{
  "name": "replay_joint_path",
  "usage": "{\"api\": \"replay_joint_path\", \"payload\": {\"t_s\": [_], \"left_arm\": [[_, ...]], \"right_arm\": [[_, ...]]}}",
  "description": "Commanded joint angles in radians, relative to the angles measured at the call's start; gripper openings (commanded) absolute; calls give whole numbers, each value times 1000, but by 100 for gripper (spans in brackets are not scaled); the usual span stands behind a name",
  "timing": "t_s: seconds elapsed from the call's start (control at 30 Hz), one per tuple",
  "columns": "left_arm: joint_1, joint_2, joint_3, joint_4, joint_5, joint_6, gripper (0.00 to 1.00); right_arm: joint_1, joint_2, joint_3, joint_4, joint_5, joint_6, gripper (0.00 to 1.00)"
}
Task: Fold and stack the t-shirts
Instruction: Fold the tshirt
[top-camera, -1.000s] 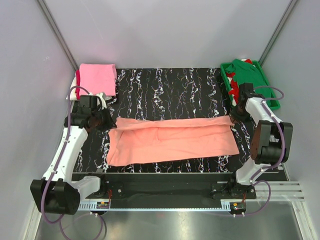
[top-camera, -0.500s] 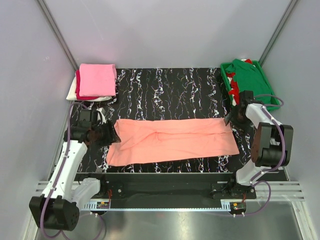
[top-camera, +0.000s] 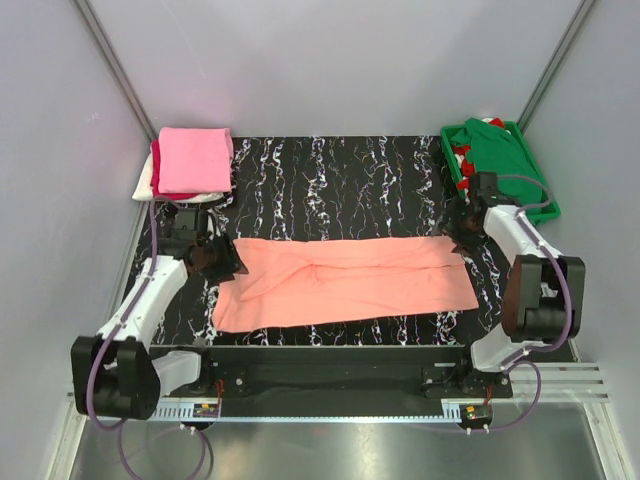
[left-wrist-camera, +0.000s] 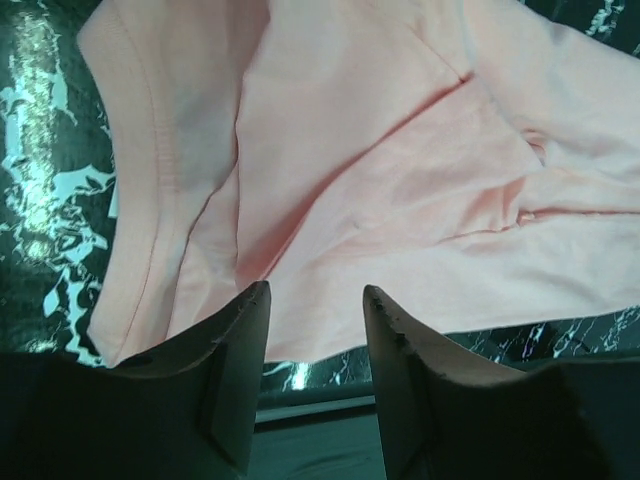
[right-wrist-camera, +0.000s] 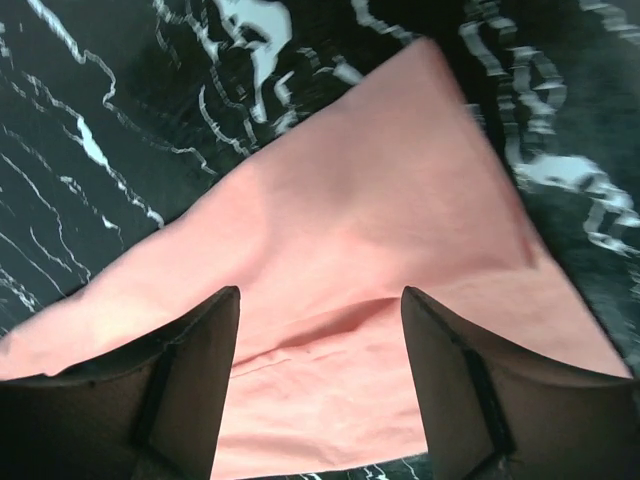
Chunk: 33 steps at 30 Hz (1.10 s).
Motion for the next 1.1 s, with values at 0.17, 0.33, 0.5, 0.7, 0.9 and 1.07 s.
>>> {"api": "replay_joint_path", "payload": {"t_s": [0.17, 0.33, 0.5, 0.7, 0.9, 1.07], "left_arm": [[-70, 317, 6, 272, -24, -87, 42], [-85, 530, 94, 301, -56, -93, 40], [-85, 751, 381, 228, -87, -56, 39], [-108, 1087, 891, 30, -98, -9, 38], [-208, 1445, 1656, -129, 84, 76, 40], [-249, 1236, 1487, 57, 151, 74, 69]], "right_arm": [[126, 208, 36, 99, -67, -30, 68], [135, 236, -33, 108, -47, -31, 67], [172, 129, -193, 122, -92, 33, 67], [464, -48, -429, 234, -297, 314, 67], [817, -60, -206, 250, -442, 449, 75], [813, -115, -40, -14, -253, 346, 79]]}}
